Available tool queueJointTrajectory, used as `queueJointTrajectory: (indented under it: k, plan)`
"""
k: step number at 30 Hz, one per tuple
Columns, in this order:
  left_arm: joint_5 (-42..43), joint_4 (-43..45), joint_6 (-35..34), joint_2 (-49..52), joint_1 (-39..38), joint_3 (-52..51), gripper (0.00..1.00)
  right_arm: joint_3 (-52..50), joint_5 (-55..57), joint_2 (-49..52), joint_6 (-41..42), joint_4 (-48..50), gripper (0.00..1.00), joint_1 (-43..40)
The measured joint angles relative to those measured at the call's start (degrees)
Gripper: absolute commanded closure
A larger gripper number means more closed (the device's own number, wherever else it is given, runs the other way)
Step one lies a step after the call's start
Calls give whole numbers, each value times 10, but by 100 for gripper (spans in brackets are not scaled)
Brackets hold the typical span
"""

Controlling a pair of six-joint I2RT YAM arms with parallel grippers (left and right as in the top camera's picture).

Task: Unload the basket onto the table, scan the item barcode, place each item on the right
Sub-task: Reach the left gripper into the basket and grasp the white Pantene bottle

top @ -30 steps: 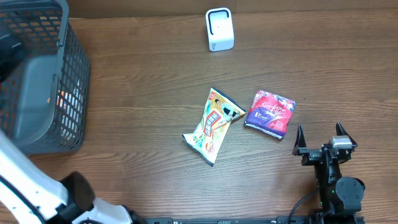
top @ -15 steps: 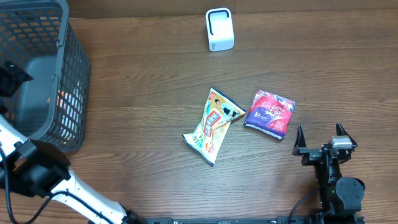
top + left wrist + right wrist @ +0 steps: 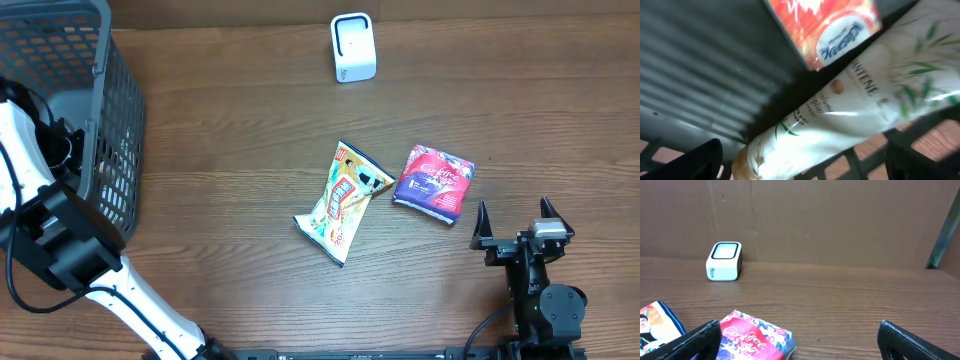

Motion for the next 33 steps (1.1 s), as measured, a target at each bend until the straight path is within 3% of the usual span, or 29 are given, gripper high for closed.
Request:
queueJointTrajectory:
  k: [4, 7, 8, 9, 12, 13, 14, 22, 28, 33]
  plan:
    - [-13, 12, 0, 0, 0, -40, 12, 0, 0, 0, 0, 0, 0, 0]
    - [-14, 33, 1, 0, 0, -76, 24, 0, 0, 0, 0, 0, 0, 0]
    - [-17, 42, 2, 0, 0, -92, 37, 0, 0, 0, 0, 0, 0, 0]
    - [-19, 46, 4, 0, -1, -113, 59, 0, 0, 0, 0, 0, 0, 0]
    - [-20, 70, 8, 0, -6, -145, 74, 0, 0, 0, 0, 0, 0, 0]
    - [-29, 76, 3, 0, -7, -147, 90, 0, 0, 0, 0, 0, 0, 0]
    - [-39, 79, -2, -2, -7, -147, 96, 0, 0, 0, 0, 0, 0, 0]
    - [-105, 30, -62, -2, -9, -116, 96, 0, 0, 0, 0, 0, 0, 0]
    - [-93, -92, -108, 17, -9, 143, 96, 0, 0, 0, 0, 0, 0, 0]
    - [6, -99, -108, -21, -10, 314, 96, 0, 0, 0, 0, 0, 0, 0]
